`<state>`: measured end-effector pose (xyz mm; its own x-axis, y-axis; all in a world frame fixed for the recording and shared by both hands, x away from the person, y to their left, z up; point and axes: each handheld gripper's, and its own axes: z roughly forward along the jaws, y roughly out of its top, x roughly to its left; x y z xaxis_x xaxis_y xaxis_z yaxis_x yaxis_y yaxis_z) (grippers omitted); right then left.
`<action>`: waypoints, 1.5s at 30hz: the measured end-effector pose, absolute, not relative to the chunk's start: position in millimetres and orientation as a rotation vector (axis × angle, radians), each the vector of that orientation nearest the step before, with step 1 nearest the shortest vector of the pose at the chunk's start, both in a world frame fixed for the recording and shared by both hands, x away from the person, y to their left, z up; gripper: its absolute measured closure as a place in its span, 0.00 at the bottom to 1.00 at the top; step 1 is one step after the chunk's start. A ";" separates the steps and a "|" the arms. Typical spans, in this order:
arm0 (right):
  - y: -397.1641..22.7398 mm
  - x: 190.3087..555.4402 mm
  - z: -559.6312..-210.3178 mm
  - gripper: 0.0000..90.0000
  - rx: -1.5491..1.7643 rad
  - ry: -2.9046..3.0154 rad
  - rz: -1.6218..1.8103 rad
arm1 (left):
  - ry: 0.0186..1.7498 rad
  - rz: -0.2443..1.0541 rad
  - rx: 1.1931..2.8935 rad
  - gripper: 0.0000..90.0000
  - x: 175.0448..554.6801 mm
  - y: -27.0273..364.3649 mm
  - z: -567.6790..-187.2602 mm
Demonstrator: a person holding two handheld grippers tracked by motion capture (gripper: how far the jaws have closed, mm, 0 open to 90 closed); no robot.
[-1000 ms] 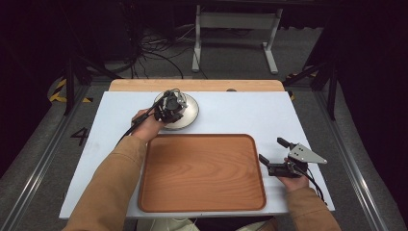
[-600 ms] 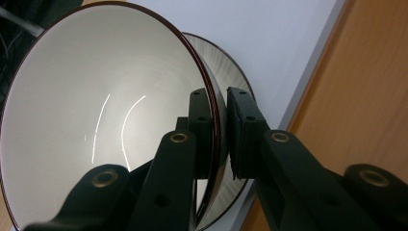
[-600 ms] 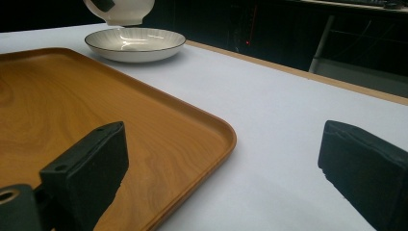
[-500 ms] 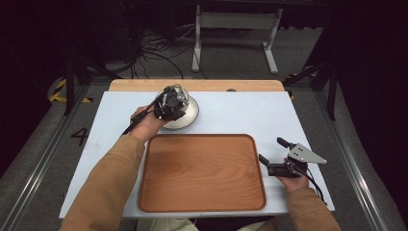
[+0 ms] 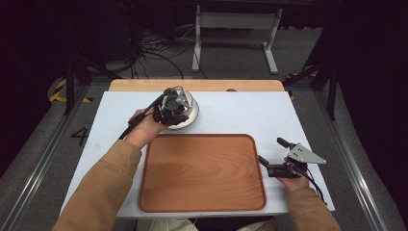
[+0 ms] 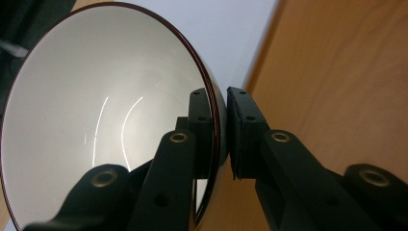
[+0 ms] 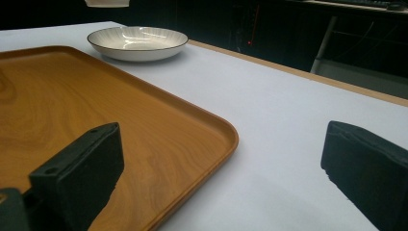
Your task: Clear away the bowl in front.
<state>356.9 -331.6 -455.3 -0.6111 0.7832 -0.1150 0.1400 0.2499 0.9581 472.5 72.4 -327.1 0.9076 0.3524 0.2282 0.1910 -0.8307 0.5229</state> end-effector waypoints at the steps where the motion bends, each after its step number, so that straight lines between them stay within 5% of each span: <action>1: -331.8 356.9 -455.3 0.01 0.836 1.930 1.389 | 0.379 0.416 2.566 0.91 469.1 71.3 -325.6; 45: -336.9 356.7 -455.1 0.01 0.844 1.909 1.439 | -0.067 0.213 2.568 0.91 371.4 36.0 -289.2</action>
